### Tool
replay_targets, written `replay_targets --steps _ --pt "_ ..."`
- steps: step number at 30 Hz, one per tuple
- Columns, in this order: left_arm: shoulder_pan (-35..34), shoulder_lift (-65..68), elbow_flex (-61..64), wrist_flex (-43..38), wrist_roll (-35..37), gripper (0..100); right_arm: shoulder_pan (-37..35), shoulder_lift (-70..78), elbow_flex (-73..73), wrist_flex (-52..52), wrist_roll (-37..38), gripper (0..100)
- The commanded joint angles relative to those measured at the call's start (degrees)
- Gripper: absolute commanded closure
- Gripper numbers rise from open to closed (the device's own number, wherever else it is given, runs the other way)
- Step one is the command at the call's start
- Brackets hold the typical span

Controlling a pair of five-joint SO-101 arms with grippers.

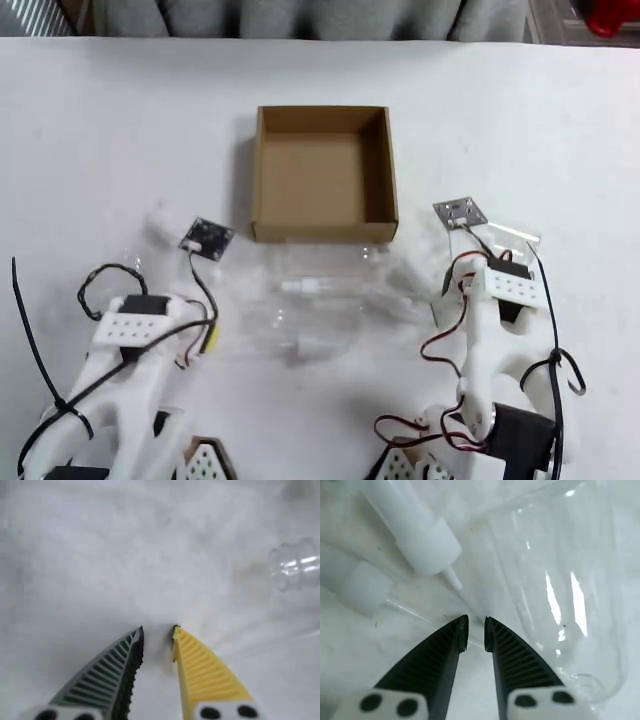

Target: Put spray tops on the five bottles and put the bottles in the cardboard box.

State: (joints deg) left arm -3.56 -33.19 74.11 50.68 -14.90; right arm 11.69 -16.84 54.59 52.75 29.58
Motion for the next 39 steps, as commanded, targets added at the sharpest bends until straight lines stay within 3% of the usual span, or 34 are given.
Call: replay_targets --steps 1,26,32,34,39 --pt "1.0 0.3 1.8 0.4 0.3 89 0.0 -1.5 1.1 0.6 0.1 95.7" --pt "1.0 0.0 1.6 0.6 0.3 88 -0.4 -1.7 1.4 0.5 2.7 95.7" --pt "-3.4 -0.1 -11.3 11.2 0.0 88 -0.3 -1.7 1.4 0.5 3.3 95.7" --pt "-5.5 -0.1 -16.8 16.2 -3.4 88 -0.1 -1.7 1.4 0.5 3.3 95.7" --pt "-9.6 -0.1 -26.1 24.2 -28.2 88 0.0 -1.7 1.4 0.5 3.3 95.7"
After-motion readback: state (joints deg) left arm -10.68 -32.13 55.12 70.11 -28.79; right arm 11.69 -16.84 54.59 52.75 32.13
